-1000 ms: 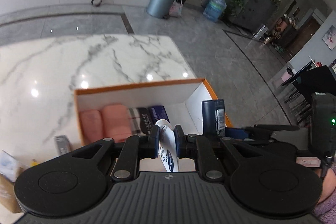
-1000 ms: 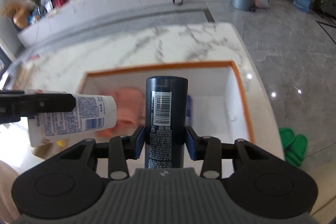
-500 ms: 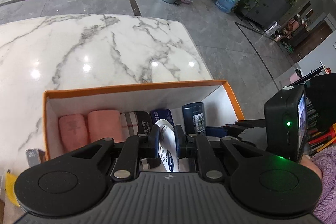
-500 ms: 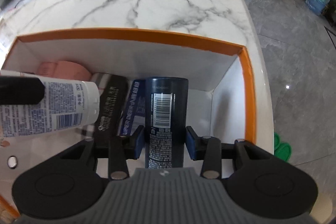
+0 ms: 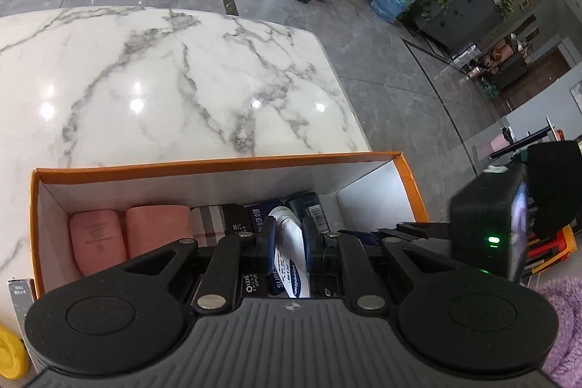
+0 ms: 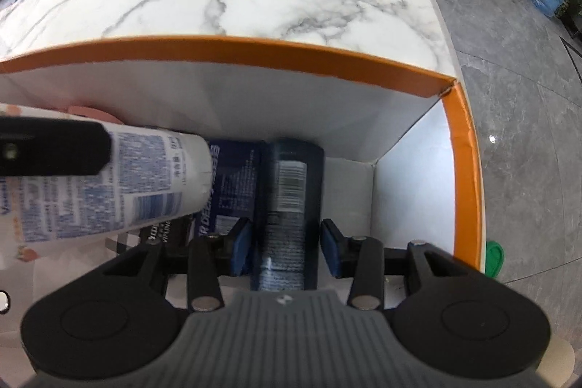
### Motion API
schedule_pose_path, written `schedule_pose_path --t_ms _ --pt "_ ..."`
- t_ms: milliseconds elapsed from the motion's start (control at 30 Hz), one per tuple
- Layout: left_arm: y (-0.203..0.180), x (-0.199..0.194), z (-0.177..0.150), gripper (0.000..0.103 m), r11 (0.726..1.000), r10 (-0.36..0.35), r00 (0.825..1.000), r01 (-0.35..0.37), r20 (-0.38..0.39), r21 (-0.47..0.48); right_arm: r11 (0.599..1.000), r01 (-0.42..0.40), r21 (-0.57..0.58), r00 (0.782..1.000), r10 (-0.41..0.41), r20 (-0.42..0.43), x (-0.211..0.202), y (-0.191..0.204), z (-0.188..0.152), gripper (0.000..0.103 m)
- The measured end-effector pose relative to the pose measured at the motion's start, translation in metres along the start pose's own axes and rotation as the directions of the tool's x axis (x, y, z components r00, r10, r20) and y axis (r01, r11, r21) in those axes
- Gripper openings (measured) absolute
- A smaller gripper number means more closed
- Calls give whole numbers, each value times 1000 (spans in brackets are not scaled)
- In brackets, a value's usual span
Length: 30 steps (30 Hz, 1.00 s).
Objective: Organize rigid objects
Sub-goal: 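Lower the deodorant bottle into the box and open the right gripper, then lower the white tube beside the bottle and open the left gripper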
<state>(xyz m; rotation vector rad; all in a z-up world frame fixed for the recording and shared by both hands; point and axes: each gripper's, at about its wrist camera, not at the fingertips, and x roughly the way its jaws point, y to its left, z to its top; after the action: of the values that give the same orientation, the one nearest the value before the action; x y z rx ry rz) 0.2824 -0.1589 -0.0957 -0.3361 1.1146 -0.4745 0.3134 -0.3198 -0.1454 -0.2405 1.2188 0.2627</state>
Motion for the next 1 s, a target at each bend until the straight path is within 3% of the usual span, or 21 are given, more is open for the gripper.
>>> schedule_pose_path --t_ms 200,400,567,733,1000 --pt "-12 -2 0 16 1000 -14 1000 14 20 15 999 -30 24 995 28 97 -43 -6 -7 45" --pt "-34 16 1 16 998 -59 998 59 7 14 989 57 139 963 -92 254 -98 -26 -39 44" --pt "-57 37 -1 16 1000 -16 999 16 48 10 953 82 291 958 -155 240 -99 -51 -58 44" --pt "-62 59 -9 16 998 57 997 -56 59 -19 952 59 301 960 -137 245 -95 -54 -60 44" --pt "-63 80 -23 16 994 78 994 -84 -78 -67 947 35 319 959 -122 255 -90 -59 -67 44"
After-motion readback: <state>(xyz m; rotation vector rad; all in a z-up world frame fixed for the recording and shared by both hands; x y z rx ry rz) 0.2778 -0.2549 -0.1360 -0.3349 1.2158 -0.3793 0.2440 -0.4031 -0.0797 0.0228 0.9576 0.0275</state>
